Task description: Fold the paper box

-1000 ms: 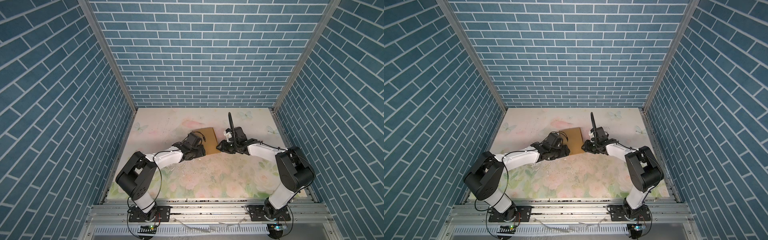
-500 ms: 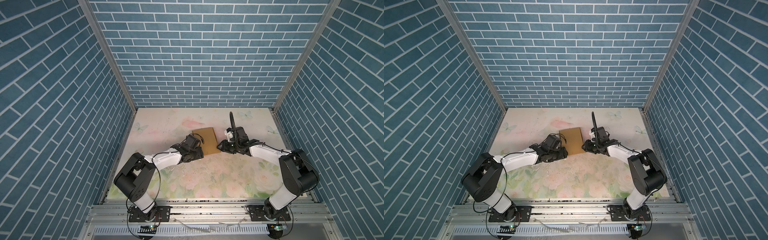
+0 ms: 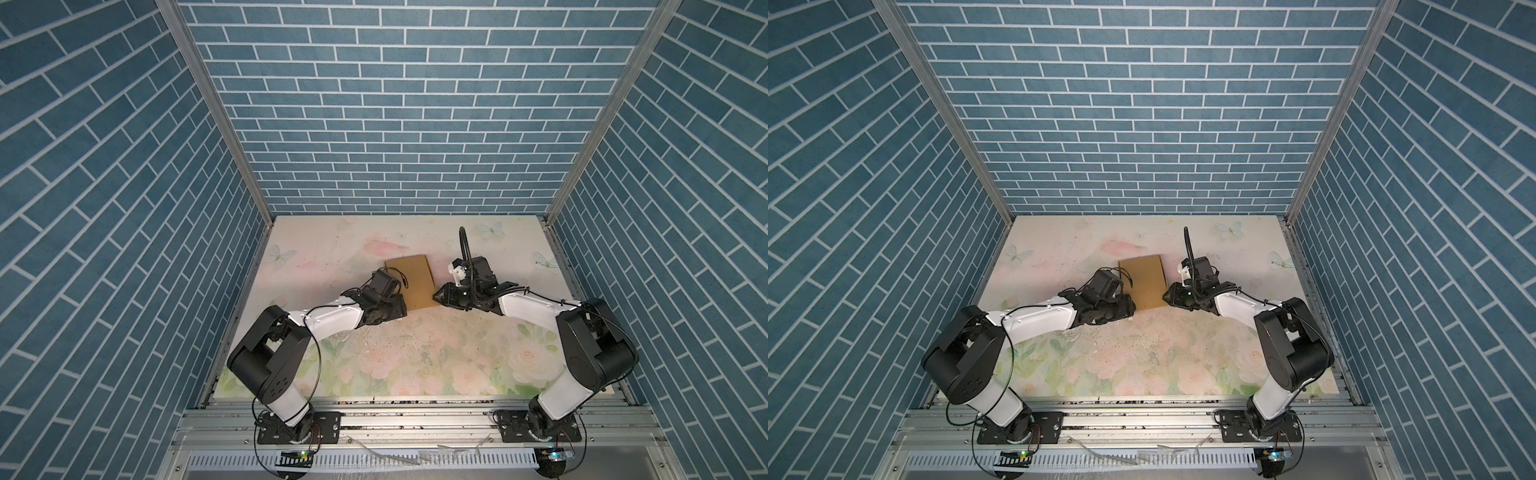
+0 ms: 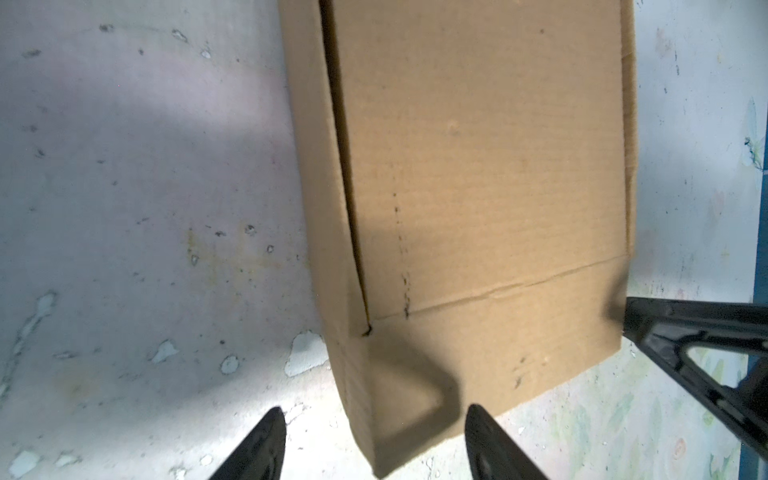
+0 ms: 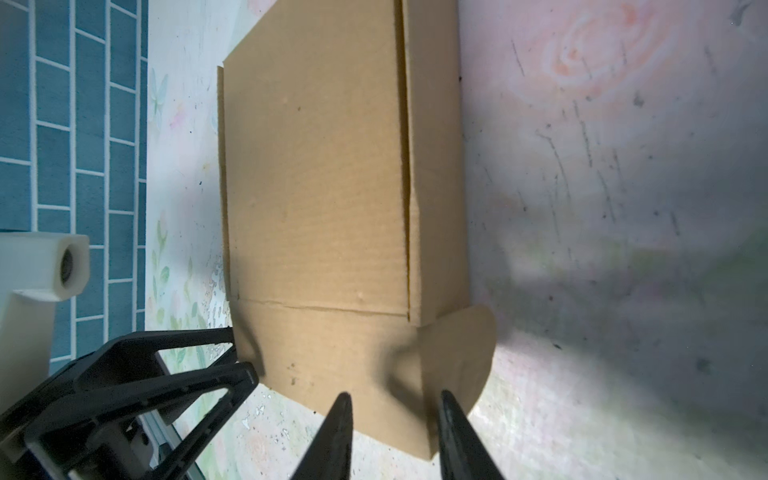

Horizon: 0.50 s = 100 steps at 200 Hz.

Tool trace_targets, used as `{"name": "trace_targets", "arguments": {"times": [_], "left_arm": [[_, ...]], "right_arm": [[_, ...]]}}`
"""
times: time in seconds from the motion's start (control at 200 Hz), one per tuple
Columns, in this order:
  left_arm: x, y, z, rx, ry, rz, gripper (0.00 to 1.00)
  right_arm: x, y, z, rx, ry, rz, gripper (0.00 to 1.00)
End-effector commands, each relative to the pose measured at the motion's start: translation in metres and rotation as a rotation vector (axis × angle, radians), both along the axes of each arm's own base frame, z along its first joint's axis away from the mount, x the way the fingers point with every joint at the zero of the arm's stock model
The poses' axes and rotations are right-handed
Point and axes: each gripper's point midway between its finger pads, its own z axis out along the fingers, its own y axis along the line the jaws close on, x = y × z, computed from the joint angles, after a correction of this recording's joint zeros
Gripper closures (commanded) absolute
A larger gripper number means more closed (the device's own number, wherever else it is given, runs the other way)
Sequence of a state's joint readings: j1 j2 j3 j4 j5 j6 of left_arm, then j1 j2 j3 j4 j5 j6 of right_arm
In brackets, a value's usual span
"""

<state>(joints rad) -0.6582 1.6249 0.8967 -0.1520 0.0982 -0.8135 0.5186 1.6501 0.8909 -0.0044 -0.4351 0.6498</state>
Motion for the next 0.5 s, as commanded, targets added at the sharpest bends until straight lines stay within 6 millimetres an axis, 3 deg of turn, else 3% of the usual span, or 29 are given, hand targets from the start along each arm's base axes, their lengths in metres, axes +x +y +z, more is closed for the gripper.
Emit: {"name": "trace_targets", "arguments": {"times": [0.0, 0.255, 0.495], "left_arm": [[0.001, -0.001, 0.006, -0.008, -0.012, -0.005, 0.30], [0.003, -0.007, 0.007, -0.012, -0.015, -0.015, 0.30], [0.002, -0.003, 0.013, 0.004, -0.027, -0.018, 0.30]], "right_arm": [[-0.006, 0.009, 0.001, 0.060, 0.030, 0.009, 0.66], [-0.006, 0.014, 0.007, 0.105, 0.040, 0.002, 0.68], [-0.008, -0.007, 0.002, 0.018, -0.006, -0.059, 0.69]]}}
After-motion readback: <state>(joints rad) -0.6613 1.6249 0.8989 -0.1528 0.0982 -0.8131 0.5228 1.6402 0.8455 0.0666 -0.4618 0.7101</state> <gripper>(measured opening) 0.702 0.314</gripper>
